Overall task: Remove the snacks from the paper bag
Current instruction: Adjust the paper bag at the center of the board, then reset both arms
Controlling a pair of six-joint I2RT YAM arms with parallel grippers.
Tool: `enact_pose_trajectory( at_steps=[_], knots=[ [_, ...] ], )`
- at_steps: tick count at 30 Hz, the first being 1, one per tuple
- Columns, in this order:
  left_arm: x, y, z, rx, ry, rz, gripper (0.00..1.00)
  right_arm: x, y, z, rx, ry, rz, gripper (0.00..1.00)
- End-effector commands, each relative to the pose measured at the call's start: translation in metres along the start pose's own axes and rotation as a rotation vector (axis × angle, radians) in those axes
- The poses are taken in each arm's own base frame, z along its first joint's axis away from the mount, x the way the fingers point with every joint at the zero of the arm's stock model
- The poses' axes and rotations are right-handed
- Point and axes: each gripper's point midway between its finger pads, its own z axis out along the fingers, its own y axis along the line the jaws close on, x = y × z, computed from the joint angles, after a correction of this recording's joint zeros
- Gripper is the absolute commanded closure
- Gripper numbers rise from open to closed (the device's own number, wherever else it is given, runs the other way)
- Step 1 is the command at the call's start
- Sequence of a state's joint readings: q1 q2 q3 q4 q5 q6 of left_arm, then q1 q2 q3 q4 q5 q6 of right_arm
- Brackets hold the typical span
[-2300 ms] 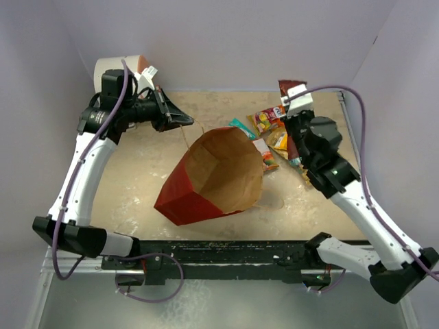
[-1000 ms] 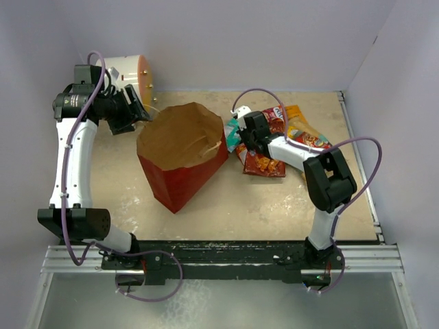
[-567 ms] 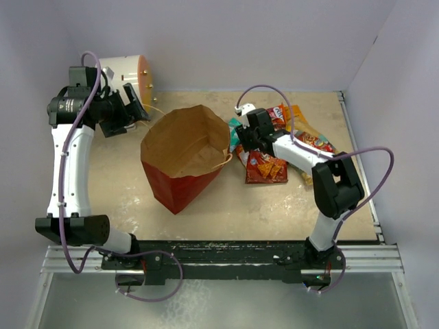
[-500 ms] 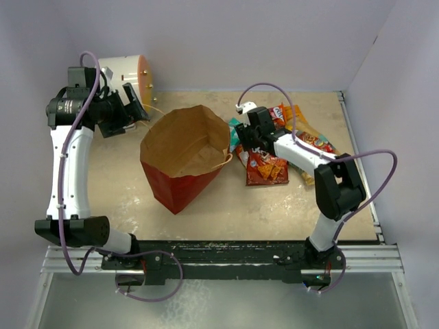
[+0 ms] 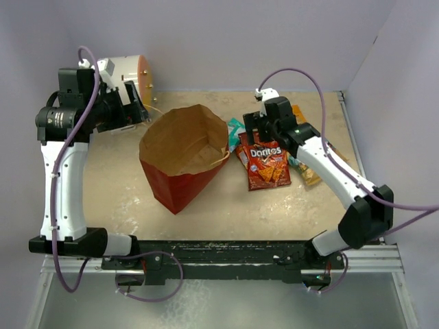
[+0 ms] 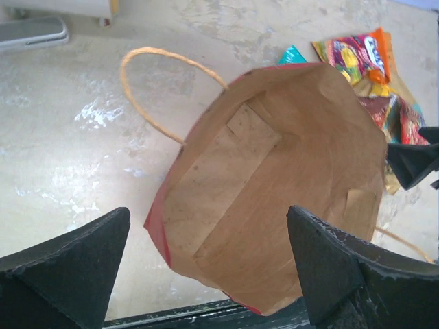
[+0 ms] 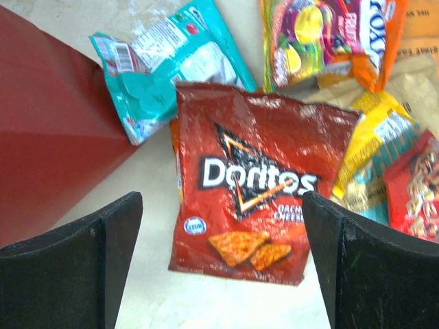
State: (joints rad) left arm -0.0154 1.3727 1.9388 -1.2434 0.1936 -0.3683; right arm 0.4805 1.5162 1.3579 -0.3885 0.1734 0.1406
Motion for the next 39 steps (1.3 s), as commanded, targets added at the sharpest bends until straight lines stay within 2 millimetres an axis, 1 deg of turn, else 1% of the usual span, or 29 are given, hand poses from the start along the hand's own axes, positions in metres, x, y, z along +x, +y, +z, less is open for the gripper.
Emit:
enact_pose_trajectory(
  at_steps=[1,3,6,9,10,11,14,16,17,18,19,20,22,25,26,28,30,35,39],
  knots=[
    [-0.015,-0.035,-0.021,0.082,-0.116,0.212,0.01,0.023,-0.019,-0.032,0.07,0.058,0.084,0.01],
    [-0.013,-0.046,-0.027,0.08,-0.139,0.3,0.01,0.032,-0.025,-0.046,0.075,0.08,0.106,0.0],
    [-0.012,-0.055,-0.037,0.111,-0.168,0.33,0.01,0.032,-0.03,-0.074,0.063,0.042,0.161,0.0],
    [-0.012,-0.068,-0.047,0.187,-0.191,0.328,0.01,0.021,-0.036,-0.11,0.06,-0.042,0.202,0.0],
    [-0.014,-0.074,-0.052,0.219,-0.213,0.329,0.01,0.016,-0.039,-0.126,0.061,-0.078,0.218,0.0],
    [-0.017,-0.081,-0.058,0.251,-0.237,0.328,0.01,0.012,-0.041,-0.138,0.062,-0.1,0.226,0.0],
    [-0.036,-0.096,-0.087,0.324,-0.37,0.305,0.01,-0.004,-0.046,-0.178,0.054,-0.175,0.246,0.0],
    [-0.044,-0.103,-0.106,0.364,-0.445,0.274,0.01,-0.018,-0.049,-0.208,0.04,-0.241,0.258,0.0],
    [-0.046,-0.105,-0.118,0.382,-0.481,0.256,0.01,-0.026,-0.051,-0.224,0.035,-0.278,0.262,0.01],
    [-0.047,-0.106,-0.122,0.394,-0.496,0.238,0.01,-0.034,-0.053,-0.242,0.029,-0.319,0.268,0.0],
    [-0.046,-0.105,-0.133,0.405,-0.524,0.215,0.01,-0.041,-0.055,-0.259,0.023,-0.36,0.273,0.01],
    [-0.044,-0.105,-0.141,0.417,-0.541,0.193,0.01,-0.049,-0.057,-0.28,0.012,-0.413,0.278,0.0],
    [-0.036,-0.1,-0.152,0.424,-0.568,0.167,0.01,-0.06,-0.059,-0.315,-0.014,-0.496,0.28,0.0],
    [-0.022,-0.085,-0.167,0.394,-0.591,0.145,0.01,-0.068,-0.061,-0.368,-0.058,-0.63,0.292,0.0],
    [-0.019,-0.079,-0.169,0.372,-0.594,0.137,0.01,-0.067,-0.061,-0.38,-0.074,-0.657,0.293,0.0],
    [-0.011,-0.068,-0.175,0.338,-0.602,0.117,0.01,-0.061,-0.063,-0.397,-0.08,-0.692,0.301,0.0],
    [-0.004,-0.061,-0.178,0.32,-0.603,0.096,0.01,-0.054,-0.065,-0.405,-0.086,-0.703,0.331,0.01],
    [0.011,-0.054,-0.183,0.328,-0.597,0.041,0.01,-0.038,-0.063,-0.414,-0.12,-0.729,0.384,0.01],
    [0.014,-0.05,-0.188,0.323,-0.61,0.033,0.01,-0.032,-0.062,-0.413,-0.126,-0.718,0.396,0.0]
  ],
)
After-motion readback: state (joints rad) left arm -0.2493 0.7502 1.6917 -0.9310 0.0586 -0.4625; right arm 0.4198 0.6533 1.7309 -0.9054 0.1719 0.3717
